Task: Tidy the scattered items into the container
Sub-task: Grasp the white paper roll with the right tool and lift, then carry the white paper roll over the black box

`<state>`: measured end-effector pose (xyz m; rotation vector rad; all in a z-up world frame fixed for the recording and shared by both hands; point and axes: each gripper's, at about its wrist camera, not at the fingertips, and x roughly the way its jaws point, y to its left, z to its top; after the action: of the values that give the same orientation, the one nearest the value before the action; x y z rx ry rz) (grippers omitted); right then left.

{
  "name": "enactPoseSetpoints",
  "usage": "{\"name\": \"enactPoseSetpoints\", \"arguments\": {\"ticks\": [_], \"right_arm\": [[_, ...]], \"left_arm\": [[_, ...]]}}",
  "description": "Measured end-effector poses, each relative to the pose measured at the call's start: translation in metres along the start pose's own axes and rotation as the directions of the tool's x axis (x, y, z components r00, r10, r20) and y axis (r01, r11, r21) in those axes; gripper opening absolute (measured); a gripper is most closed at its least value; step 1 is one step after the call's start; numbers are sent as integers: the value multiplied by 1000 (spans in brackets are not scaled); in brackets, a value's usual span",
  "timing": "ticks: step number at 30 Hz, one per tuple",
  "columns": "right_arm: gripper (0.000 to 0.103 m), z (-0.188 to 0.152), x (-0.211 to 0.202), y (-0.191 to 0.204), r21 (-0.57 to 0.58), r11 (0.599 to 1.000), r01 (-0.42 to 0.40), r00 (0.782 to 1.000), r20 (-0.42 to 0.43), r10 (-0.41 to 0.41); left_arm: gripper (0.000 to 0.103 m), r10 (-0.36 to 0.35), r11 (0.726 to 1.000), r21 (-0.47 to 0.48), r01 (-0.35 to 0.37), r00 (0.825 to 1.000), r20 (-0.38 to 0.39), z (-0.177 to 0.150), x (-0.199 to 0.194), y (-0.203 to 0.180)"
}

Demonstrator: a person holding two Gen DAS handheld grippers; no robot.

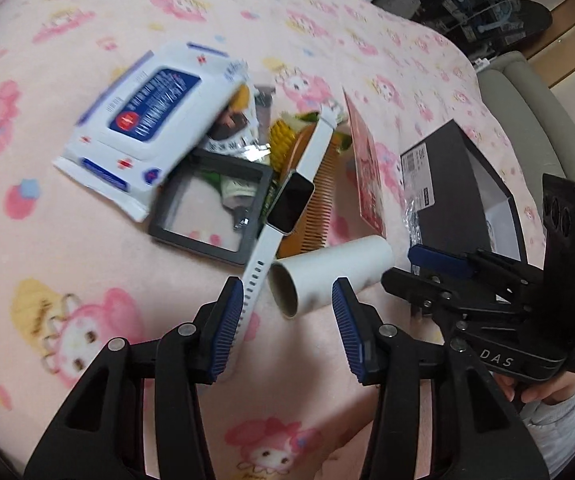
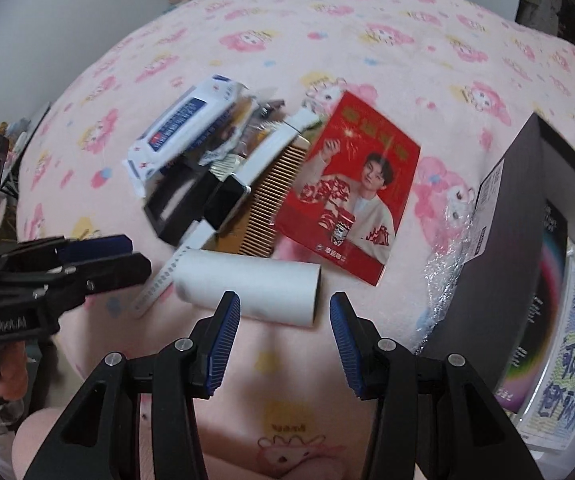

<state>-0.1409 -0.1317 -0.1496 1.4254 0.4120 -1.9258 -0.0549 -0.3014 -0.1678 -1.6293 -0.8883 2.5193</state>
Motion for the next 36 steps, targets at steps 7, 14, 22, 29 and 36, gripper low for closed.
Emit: {"name": "enactPoseSetpoints", "arguments": {"ticks": [7,14,22,29,36], "right_arm": [[43,1,12,-6,16,1000,-15,999,-28,15],[43,3,22,2,-33,994,-104,992,-70,102],[43,3,7,9,-85,990,-113,993,-43,109],[43,3,-7,12,-116,989,-91,996,-8,90],[43,-3,-62,10,-119,989,-85,991,92,97]], "left_arm": [[35,-17,1000,-20,16,999,-47,6,24,5],[25,-47,999,-18,47,998,-30,8,20,4],[25,-39,998,-48,38,999,-32,4,20,13],[25,-62,998,-6,62,998,8,9,-4,-11],[25,-51,996,83,44,994,93,8,-49,-52]]}}
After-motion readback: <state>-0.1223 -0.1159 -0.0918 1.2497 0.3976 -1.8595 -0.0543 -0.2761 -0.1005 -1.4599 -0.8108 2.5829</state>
